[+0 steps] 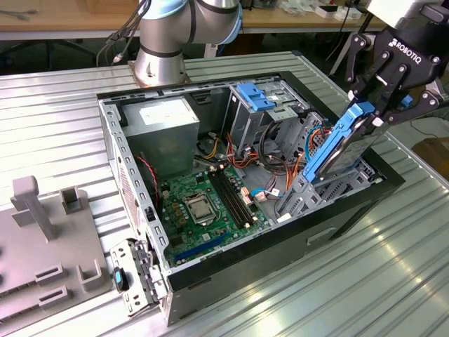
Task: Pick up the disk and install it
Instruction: 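Insert the disk into the insertion slot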
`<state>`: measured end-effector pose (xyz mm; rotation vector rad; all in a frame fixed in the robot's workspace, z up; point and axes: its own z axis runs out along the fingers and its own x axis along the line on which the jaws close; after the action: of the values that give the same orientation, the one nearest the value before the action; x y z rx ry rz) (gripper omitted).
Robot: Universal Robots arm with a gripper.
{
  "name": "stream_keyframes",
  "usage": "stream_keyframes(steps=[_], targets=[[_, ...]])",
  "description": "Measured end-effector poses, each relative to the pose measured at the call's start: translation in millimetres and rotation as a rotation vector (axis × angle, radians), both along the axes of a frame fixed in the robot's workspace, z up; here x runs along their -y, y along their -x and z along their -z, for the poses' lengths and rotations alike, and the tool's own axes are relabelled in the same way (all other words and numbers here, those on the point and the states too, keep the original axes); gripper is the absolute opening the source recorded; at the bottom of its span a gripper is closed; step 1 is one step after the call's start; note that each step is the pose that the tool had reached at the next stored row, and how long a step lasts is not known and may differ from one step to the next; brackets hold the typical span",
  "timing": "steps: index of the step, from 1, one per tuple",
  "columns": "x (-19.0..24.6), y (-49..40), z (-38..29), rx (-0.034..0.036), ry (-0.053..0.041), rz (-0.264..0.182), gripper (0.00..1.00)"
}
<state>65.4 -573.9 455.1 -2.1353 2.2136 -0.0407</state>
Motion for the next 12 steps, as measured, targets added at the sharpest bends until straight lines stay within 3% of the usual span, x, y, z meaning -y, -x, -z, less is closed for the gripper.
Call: stream_keyframes(steps=[12], targets=[[0.0, -0.7, 5.1, 0.0000, 0.0001, 0.000, 0.37]])
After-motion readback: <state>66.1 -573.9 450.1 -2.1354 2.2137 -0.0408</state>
